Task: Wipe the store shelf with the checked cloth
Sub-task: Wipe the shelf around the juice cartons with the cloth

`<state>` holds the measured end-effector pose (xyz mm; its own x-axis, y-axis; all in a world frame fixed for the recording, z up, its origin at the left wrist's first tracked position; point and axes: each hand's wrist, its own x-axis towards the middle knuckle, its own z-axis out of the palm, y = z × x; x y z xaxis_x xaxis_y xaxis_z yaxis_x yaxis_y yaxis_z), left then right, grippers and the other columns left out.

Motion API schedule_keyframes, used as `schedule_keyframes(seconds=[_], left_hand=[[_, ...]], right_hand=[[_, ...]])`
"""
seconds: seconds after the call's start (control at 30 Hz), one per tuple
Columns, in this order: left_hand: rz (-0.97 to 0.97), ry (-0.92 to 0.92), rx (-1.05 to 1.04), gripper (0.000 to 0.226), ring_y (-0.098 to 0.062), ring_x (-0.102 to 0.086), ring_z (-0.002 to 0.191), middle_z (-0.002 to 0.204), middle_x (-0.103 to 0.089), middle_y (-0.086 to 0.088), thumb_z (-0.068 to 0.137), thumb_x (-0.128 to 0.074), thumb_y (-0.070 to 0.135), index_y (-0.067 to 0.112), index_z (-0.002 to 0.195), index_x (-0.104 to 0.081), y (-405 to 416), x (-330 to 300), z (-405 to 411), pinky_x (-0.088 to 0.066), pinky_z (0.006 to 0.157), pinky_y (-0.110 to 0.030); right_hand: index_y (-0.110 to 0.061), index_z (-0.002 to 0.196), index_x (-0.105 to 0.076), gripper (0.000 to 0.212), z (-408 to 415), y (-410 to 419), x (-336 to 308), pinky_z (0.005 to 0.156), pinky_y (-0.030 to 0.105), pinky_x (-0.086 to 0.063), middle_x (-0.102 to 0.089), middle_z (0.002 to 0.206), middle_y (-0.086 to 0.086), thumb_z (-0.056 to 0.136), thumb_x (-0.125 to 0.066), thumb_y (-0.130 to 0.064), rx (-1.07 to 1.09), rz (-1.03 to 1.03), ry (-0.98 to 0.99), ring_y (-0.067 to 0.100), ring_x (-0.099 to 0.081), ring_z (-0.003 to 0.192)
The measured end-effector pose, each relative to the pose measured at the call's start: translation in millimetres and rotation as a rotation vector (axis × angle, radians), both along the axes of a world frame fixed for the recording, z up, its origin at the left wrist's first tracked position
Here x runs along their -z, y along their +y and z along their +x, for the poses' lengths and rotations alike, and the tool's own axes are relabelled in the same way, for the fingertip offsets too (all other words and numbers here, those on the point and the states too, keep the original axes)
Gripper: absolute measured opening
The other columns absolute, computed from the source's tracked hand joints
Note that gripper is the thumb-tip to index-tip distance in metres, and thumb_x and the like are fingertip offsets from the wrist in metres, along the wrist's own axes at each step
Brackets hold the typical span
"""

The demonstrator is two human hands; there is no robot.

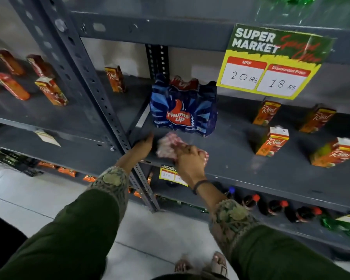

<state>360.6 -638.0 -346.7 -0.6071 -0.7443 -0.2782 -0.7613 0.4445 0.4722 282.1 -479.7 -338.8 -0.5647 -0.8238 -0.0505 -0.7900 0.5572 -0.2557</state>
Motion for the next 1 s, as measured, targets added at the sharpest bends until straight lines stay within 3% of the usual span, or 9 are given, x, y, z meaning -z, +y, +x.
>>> schedule_keyframes(seconds=[0.1, 0.2, 0.3, 0.37, 0.57, 0.7, 0.8, 0.9, 1.0], left_hand=[[0.118, -0.049, -0.084, 0.078, -0.038, -0.047, 0.123, 0.139, -0.045, -0.027, 0.091, -0.02, 0.06, -0.002, 0.134, -0.042, 1, -7, -5, -0.036, 0.109, -0.043], [0.238, -0.022, -0.264, 0.076, -0.034, -0.03, 0.137, 0.151, -0.027, -0.021, 0.093, -0.023, 0.056, -0.001, 0.143, -0.023, 5, -8, -8, -0.02, 0.114, -0.039], [0.3, 0.013, -0.284, 0.07, -0.033, -0.03, 0.137, 0.151, -0.027, -0.021, 0.095, -0.021, 0.052, 0.001, 0.143, -0.024, 7, -7, -7, -0.022, 0.112, -0.036], [0.293, -0.002, -0.263, 0.069, -0.035, -0.036, 0.133, 0.148, -0.033, -0.023, 0.096, -0.019, 0.051, 0.0, 0.141, -0.03, 10, -10, -5, -0.027, 0.108, -0.036], [0.225, -0.003, -0.217, 0.064, -0.037, -0.04, 0.129, 0.144, -0.037, -0.026, 0.098, -0.016, 0.046, -0.001, 0.138, -0.034, 18, -17, -2, -0.032, 0.102, -0.037], [0.199, 0.011, -0.163, 0.061, -0.035, -0.037, 0.132, 0.146, -0.036, -0.022, 0.098, -0.02, 0.045, 0.002, 0.139, -0.034, 18, -12, 3, -0.03, 0.107, -0.035], [0.092, 0.017, -0.018, 0.05, -0.032, -0.032, 0.136, 0.148, -0.034, -0.018, 0.099, -0.026, 0.034, 0.004, 0.138, -0.036, 18, -7, 4, -0.026, 0.112, -0.036], [-0.032, -0.129, 0.15, 0.053, -0.027, -0.005, 0.145, 0.158, -0.004, -0.011, 0.099, -0.022, 0.032, 0.008, 0.146, -0.015, 21, 0, 4, -0.012, 0.117, -0.041], [-0.145, -0.184, 0.181, 0.059, -0.027, 0.002, 0.146, 0.158, 0.002, -0.012, 0.099, -0.023, 0.035, 0.006, 0.147, -0.007, 24, 9, 6, -0.009, 0.119, -0.041]], right_hand=[[-0.027, 0.137, -0.042, 0.055, 20, 9, 5, 0.097, 0.045, -0.038, -0.057, 0.131, 0.005, 0.086, -0.048, -0.009, -0.149, -0.005, 0.05, 0.029, -0.044, 0.121], [-0.022, 0.132, -0.046, 0.056, -7, 56, 12, 0.087, 0.042, -0.046, -0.064, 0.119, 0.007, 0.078, -0.048, -0.003, 0.149, -0.037, 0.066, 0.029, -0.051, 0.112], [-0.019, 0.141, -0.036, 0.063, -38, 78, 6, 0.081, 0.046, -0.051, -0.057, 0.132, 0.012, 0.081, -0.046, 0.0, 0.469, -0.066, 0.001, 0.036, -0.048, 0.113], [-0.02, 0.145, -0.029, 0.069, -37, 61, -1, 0.081, 0.048, -0.053, -0.046, 0.143, 0.009, 0.082, -0.042, 0.005, 0.395, -0.042, -0.018, 0.036, -0.045, 0.119], [-0.026, 0.144, -0.031, 0.066, 29, 28, 5, 0.08, 0.048, -0.057, -0.047, 0.142, 0.006, 0.086, -0.042, 0.003, -0.092, -0.028, -0.052, 0.032, -0.048, 0.117], [-0.024, 0.144, -0.03, 0.066, -5, 85, 12, 0.074, 0.039, -0.053, -0.054, 0.136, 0.007, 0.084, -0.044, 0.0, 0.352, -0.03, 0.031, 0.032, -0.049, 0.113], [-0.017, 0.139, -0.039, 0.056, -44, 104, 8, 0.083, 0.043, -0.052, -0.061, 0.126, 0.016, 0.086, -0.045, -0.001, 0.62, -0.111, -0.034, 0.036, -0.047, 0.118], [-0.019, 0.139, -0.039, 0.056, -37, 68, -3, 0.086, 0.048, -0.054, -0.056, 0.126, 0.019, 0.086, -0.041, -0.002, 0.436, 0.001, -0.056, 0.035, -0.054, 0.113], [-0.025, 0.141, -0.038, 0.058, 2, 36, -2, 0.081, 0.05, -0.058, -0.054, 0.129, 0.015, 0.087, -0.044, -0.003, 0.081, -0.017, -0.045, 0.031, -0.058, 0.109]])
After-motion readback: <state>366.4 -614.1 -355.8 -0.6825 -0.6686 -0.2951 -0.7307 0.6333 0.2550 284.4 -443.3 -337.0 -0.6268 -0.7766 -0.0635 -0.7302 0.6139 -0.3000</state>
